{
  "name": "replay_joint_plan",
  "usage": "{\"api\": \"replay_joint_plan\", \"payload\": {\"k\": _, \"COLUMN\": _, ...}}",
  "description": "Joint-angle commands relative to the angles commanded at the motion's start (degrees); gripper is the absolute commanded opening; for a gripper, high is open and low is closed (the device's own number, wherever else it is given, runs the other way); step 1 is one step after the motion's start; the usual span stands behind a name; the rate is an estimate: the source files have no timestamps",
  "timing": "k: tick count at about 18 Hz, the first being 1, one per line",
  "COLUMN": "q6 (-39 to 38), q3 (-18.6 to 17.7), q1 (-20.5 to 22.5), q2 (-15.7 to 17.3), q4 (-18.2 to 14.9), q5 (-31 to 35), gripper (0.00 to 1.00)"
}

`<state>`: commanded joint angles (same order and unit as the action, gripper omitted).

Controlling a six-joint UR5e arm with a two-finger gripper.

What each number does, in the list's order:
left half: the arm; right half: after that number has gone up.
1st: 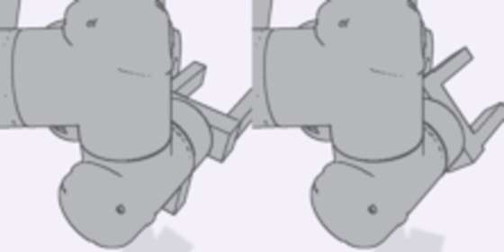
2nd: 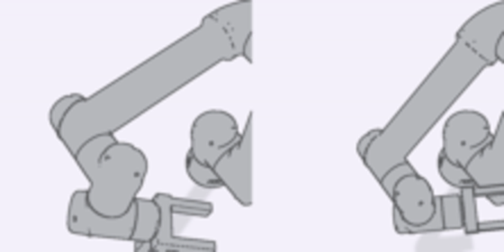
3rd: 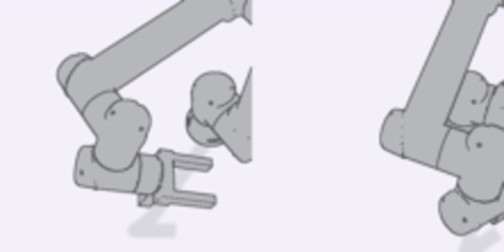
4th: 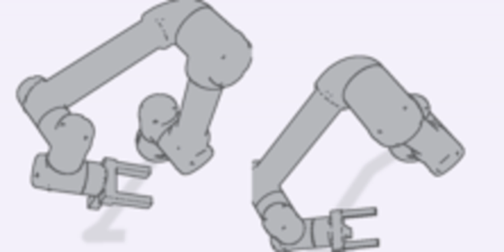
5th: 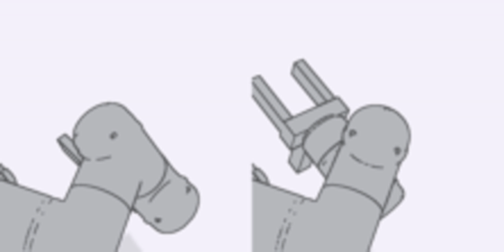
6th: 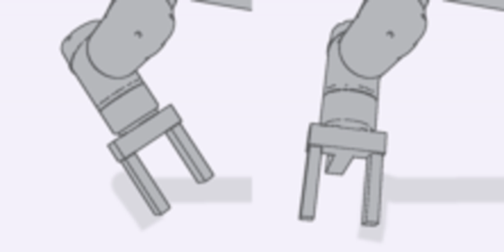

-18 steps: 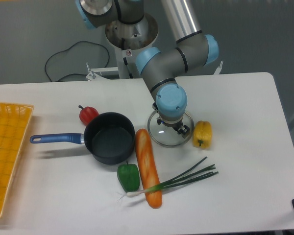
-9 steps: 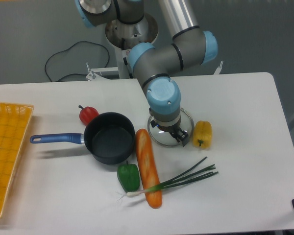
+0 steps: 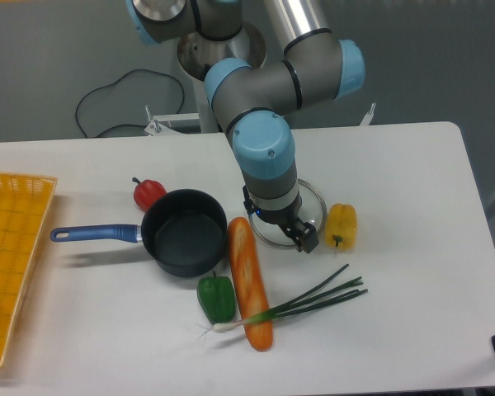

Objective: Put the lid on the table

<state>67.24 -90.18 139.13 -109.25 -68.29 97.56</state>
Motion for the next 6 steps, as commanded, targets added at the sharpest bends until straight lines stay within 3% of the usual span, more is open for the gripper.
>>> {"api": "replay_joint_plan", "payload": {"k": 6, "q6": -1.14, "q3": -0.17, "q1": 0.17, "q2": 0.00, "q4": 0.35, "q5": -0.87, "gripper": 1.00}}
